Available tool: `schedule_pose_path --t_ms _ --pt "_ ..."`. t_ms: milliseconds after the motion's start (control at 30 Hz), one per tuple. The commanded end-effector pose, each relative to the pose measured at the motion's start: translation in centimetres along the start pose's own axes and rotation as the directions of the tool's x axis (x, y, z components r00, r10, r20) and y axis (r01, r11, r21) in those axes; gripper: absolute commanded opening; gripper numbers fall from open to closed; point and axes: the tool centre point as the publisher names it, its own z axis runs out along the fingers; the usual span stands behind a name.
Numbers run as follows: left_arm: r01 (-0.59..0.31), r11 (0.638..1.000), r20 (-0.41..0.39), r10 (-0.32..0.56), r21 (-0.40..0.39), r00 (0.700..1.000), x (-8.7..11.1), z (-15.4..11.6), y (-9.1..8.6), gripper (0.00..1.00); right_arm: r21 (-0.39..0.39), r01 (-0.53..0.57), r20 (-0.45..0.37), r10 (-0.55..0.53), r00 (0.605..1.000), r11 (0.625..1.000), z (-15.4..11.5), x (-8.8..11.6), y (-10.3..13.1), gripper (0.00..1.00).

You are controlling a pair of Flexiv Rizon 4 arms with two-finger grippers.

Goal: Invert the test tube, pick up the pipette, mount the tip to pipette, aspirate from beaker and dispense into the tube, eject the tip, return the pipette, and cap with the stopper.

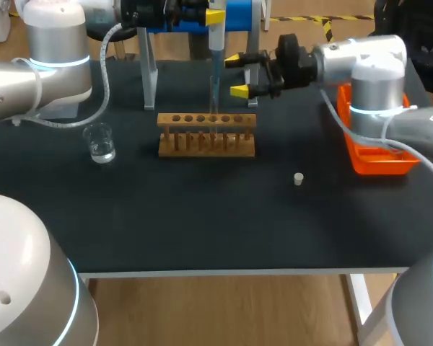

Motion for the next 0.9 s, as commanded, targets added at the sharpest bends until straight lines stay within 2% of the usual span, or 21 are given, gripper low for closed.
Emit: schedule_pose_path --t_ms 33,333,633,900 --pt "0.000 1.000 -0.003 0.000 -0.001 1.000 -0.1 0.0 -0.1 0.00 0.047 0.001 -0.001 -0.001 1.000 0.999 0.9 -0.6 0.1 1.00" --pt "0.000 1.000 -0.003 0.000 -0.001 1.000 -0.1 0.0 -0.1 0.00 0.155 -0.005 0.071 -0.006 0.997 0.988 2.1 -0.4 -1.1 1.00" --pt "0.000 1.000 -0.003 0.000 -0.001 1.000 -0.1 0.0 -0.1 0.00 0.283 0.008 0.130 -0.047 0.990 0.959 3.2 0.2 -2.7 1.00" --pt "0.000 1.000 -0.003 0.000 -0.001 1.000 -0.1 0.0 -0.1 0.00 0.309 0.002 0.137 -0.047 0.990 0.951 3.5 0.1 -3.8 1.00"
